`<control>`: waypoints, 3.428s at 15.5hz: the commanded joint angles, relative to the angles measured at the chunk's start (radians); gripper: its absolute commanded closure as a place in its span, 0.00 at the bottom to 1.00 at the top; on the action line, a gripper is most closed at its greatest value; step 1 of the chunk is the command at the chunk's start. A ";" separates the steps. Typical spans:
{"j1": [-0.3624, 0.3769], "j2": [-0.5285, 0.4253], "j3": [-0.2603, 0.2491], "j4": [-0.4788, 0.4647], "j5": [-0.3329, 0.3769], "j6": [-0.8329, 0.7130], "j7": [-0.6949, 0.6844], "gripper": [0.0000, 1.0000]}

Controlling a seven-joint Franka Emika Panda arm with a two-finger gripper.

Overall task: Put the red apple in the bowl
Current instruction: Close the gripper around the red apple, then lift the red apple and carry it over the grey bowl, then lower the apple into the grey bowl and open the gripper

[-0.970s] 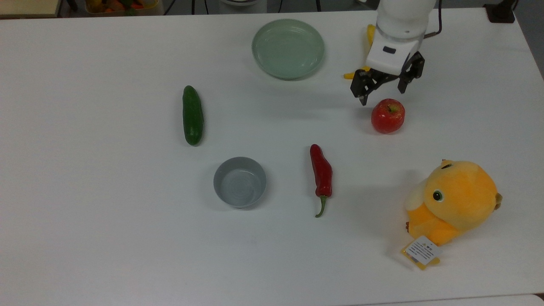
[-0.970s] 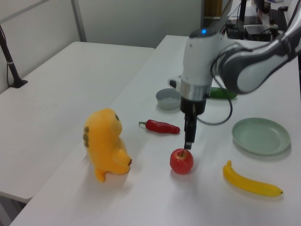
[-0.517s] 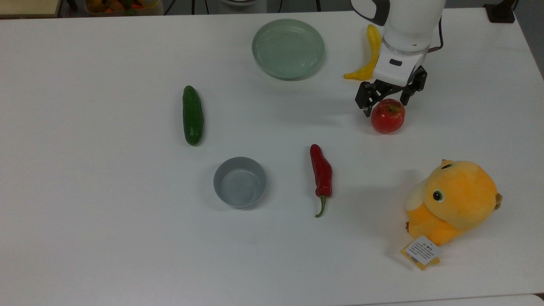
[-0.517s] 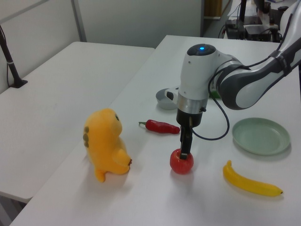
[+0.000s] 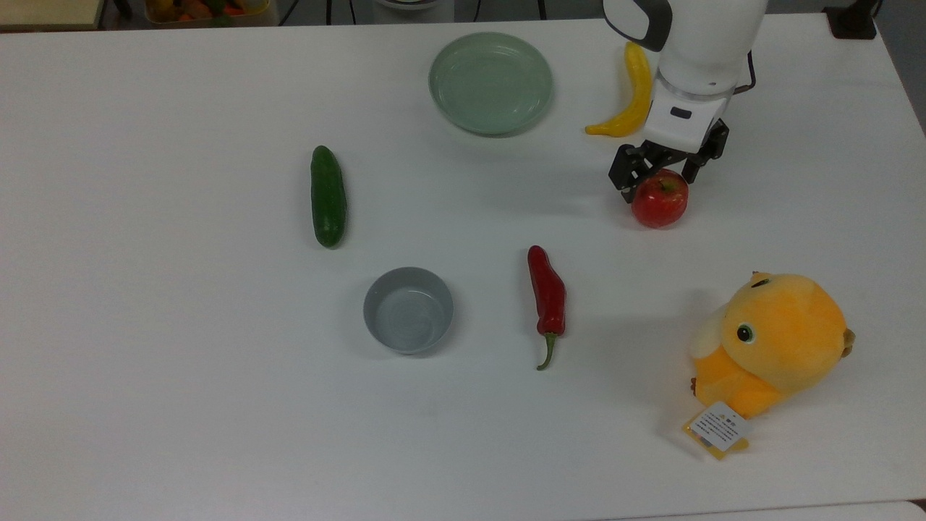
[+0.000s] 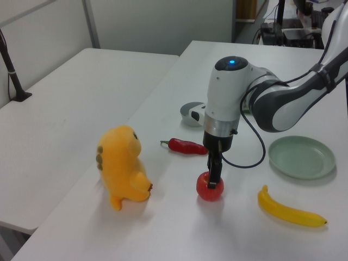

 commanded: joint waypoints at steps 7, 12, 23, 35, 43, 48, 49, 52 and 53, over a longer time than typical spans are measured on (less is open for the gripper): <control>0.007 0.028 0.024 0.016 -0.083 0.012 0.029 0.56; 0.004 0.016 0.023 0.016 -0.085 0.009 0.029 0.66; -0.148 -0.147 -0.040 0.018 -0.097 -0.006 0.063 0.66; -0.187 -0.155 -0.288 0.018 -0.076 0.008 0.002 0.64; -0.219 -0.066 -0.288 0.018 -0.077 0.090 -0.015 0.60; -0.217 -0.035 -0.279 0.039 -0.080 0.109 -0.014 0.57; -0.217 -0.034 -0.278 0.041 -0.079 0.109 -0.011 0.15; -0.216 -0.034 -0.278 0.041 -0.079 0.109 -0.011 0.00; -0.214 -0.032 -0.276 0.041 -0.077 0.109 -0.011 0.00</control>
